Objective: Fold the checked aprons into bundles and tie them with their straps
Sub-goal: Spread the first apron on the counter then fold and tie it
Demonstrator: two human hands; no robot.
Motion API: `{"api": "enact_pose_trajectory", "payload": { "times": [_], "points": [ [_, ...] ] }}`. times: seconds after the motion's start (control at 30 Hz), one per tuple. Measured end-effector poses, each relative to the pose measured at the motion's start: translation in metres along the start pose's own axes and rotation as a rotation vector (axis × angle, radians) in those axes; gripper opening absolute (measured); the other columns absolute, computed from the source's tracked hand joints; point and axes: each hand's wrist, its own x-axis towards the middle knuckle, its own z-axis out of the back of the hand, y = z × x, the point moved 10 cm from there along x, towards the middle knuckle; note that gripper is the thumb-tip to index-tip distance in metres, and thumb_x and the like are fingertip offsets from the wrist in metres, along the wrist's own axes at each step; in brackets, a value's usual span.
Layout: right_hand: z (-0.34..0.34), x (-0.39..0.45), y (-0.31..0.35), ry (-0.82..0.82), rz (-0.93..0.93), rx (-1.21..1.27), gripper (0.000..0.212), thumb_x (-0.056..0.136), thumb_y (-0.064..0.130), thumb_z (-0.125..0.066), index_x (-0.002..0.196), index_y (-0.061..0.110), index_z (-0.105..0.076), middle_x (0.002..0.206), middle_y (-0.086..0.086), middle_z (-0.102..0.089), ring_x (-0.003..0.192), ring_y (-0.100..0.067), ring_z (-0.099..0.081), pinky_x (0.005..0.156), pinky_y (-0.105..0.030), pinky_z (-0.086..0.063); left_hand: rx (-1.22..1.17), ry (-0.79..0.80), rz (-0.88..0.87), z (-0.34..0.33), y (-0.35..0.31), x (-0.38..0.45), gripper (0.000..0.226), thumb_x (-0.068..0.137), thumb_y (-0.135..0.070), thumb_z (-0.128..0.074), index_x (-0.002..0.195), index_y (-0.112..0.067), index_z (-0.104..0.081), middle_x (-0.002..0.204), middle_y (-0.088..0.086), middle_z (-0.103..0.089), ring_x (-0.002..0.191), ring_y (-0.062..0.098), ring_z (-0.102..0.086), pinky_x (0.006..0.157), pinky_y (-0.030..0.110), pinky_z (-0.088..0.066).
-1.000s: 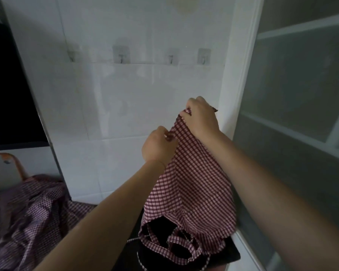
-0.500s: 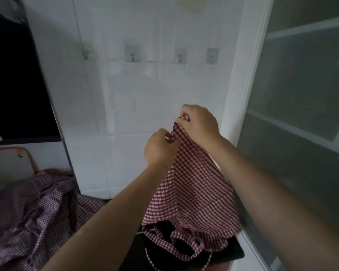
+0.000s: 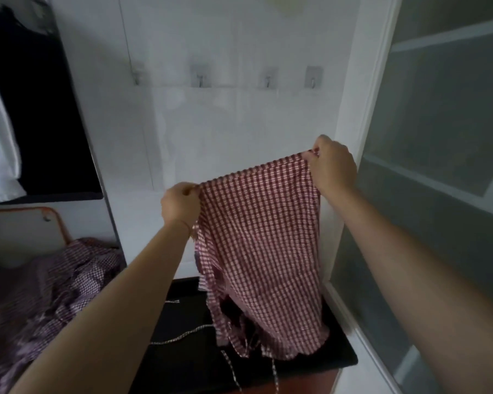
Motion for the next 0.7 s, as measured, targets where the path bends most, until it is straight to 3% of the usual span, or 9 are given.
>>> {"api": "enact_pose_trajectory", "payload": {
  "times": [0.27,0.4,0.53,0.63,0.7],
  "points": [
    [0.063,0.023,0.028,-0.191,0.059,-0.058,0.024,0.103,0.028,-0.051,0.094,0.006,-0.056,0.089,-0.011,-0.060,0.068,-0.023,-0.052,0.057,-0.033,-0.037,0.027,-0.310,-0.350,0.093,-0.124,-0.007,0.022,0.098,-0.027,-0.055,0.101,-0.015,-0.073,0.091,-0.005,-0.066,0.083,0.015,-0.057,0.074,0.025,-0.039],
    [0.098,0.032,0.053,-0.287,0.078,-0.023,0.023,0.104,0.026,-0.049,0.103,0.004,-0.057,0.098,-0.013,-0.059,0.072,-0.022,-0.046,0.060,-0.033,-0.032,0.086,-0.448,-0.480,0.127,-0.165,-0.012,0.026,0.098,-0.029,-0.051,0.105,-0.019,-0.073,0.106,0.002,-0.072,0.098,0.026,-0.064,0.095,0.040,-0.046],
    [0.110,0.045,0.072,-0.380,0.088,0.064,0.020,0.104,0.022,-0.046,0.108,0.004,-0.054,0.109,-0.015,-0.056,0.076,-0.021,-0.047,0.061,-0.033,-0.033,0.193,-0.530,-0.470,0.145,-0.180,-0.005,0.029,0.100,-0.034,-0.049,0.115,-0.021,-0.071,0.120,0.005,-0.062,0.113,0.028,-0.055,0.102,0.038,-0.029],
    [0.090,0.055,0.078,-0.359,0.103,0.138,0.019,0.102,0.015,-0.043,0.112,0.002,-0.053,0.116,-0.017,-0.053,0.086,-0.026,-0.055,0.064,-0.035,-0.038,0.330,-0.520,-0.422,0.139,-0.165,0.016,0.031,0.099,-0.037,-0.051,0.114,-0.020,-0.073,0.120,0.010,-0.057,0.114,0.031,-0.052,0.097,0.038,-0.032],
    [0.046,0.059,0.074,-0.221,0.082,0.154,0.019,0.099,0.008,-0.042,0.113,0.002,-0.053,0.120,-0.018,-0.050,0.091,-0.028,-0.055,0.071,-0.036,-0.046,0.410,-0.405,-0.321,0.117,-0.128,0.044,0.033,0.099,-0.038,-0.052,0.110,-0.017,-0.074,0.119,0.013,-0.062,0.110,0.035,-0.057,0.093,0.039,-0.041]
  ]
}}
